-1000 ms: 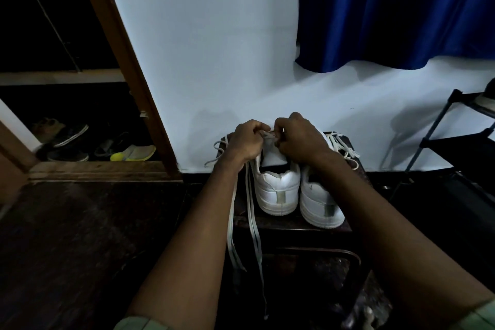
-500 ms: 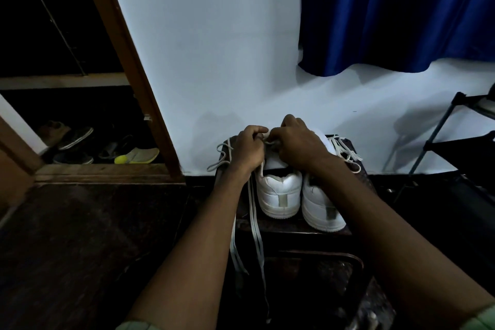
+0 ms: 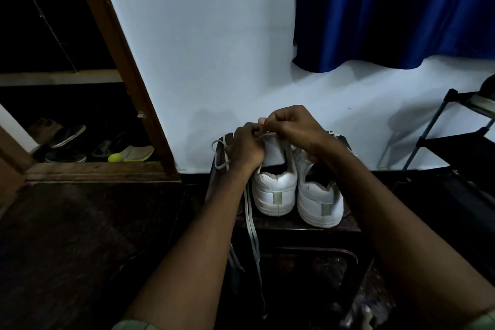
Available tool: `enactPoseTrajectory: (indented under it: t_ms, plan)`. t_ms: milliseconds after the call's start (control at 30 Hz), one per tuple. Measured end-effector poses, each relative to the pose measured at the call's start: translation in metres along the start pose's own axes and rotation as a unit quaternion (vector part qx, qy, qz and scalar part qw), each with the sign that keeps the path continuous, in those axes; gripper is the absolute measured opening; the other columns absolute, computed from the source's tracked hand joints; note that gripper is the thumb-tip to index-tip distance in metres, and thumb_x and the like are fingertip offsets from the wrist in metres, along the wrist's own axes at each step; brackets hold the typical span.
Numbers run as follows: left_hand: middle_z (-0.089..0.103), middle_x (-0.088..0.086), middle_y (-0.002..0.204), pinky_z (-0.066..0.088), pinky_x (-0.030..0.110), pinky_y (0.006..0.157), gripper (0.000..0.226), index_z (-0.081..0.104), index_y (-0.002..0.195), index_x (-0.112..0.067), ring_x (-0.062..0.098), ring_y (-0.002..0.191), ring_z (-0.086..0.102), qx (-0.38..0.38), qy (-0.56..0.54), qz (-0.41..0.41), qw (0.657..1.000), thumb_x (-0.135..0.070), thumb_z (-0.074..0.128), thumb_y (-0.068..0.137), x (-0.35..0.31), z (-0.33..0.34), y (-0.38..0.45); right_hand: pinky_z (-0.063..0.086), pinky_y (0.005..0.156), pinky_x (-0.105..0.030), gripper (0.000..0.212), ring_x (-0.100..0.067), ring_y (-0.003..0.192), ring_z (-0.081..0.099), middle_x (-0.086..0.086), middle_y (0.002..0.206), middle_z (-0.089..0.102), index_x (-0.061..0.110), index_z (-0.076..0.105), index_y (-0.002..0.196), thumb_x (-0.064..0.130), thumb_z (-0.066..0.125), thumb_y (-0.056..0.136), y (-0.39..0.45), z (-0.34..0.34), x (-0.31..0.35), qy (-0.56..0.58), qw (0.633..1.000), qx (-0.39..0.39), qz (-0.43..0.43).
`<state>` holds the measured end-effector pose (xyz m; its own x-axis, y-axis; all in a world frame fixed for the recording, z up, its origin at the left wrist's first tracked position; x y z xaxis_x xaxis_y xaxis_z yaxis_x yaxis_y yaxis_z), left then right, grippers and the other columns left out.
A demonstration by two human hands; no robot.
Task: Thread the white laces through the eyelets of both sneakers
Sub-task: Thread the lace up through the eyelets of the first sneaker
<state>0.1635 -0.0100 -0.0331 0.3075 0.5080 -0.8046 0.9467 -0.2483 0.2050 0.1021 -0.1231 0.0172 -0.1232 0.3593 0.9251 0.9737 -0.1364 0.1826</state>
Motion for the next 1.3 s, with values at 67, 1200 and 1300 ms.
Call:
enactPoseTrajectory:
  t_ms: [67, 1200, 1300]
  plan:
    - [0.073, 0.009, 0.11, 0.047, 0.034, 0.087, 0.026, 0.071, 0.101, -0.019, 0.03, 0.109, 0.065, -0.014, -0.008, -0.007, 1.0, -0.027, 0.048, 0.092, 0.001, 0.001, 0.002, 0.047, 0.073, -0.026, 0.028, -0.016, 0.07, 0.056, -0.017, 0.077, 0.062, 0.004, 0.069, 0.072, 0.02, 0.071, 0.095, -0.002, 0.001, 0.005, 0.097, 0.995, -0.008, -0.013]
    - [0.076, -0.004, 0.108, 0.049, 0.044, 0.1, 0.022, 0.066, 0.084, -0.034, 0.02, 0.109, 0.068, -0.038, -0.018, -0.002, 0.999, -0.023, 0.047, 0.089, 0.011, 0.009, 0.008, 0.047, 0.062, -0.026, 0.022, -0.01, 0.07, 0.062, 0.003, 0.08, 0.066, 0.013, 0.067, 0.082, 0.032, 0.079, 0.085, -0.009, -0.04, 0.011, -0.286, 0.957, -0.032, 0.042]
    - [0.075, -0.006, 0.11, 0.047, 0.046, 0.104, 0.022, 0.064, 0.081, -0.039, 0.02, 0.111, 0.067, -0.031, -0.02, -0.009, 0.999, -0.028, 0.046, 0.088, 0.016, 0.011, 0.01, 0.056, 0.084, -0.038, 0.032, -0.025, 0.093, 0.067, -0.004, 0.101, 0.073, 0.014, 0.076, 0.097, 0.041, 0.078, 0.08, -0.011, -0.025, -0.003, -0.436, 0.897, -0.007, 0.069]
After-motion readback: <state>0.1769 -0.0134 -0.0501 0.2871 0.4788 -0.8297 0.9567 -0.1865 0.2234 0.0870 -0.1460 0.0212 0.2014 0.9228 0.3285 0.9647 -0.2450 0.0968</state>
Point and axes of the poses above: each hand's wrist, its own y-axis towards the middle knuckle, its own z-axis out of the palm, x = y × z, the point moved 7 cm from there along y, towards the middle knuckle
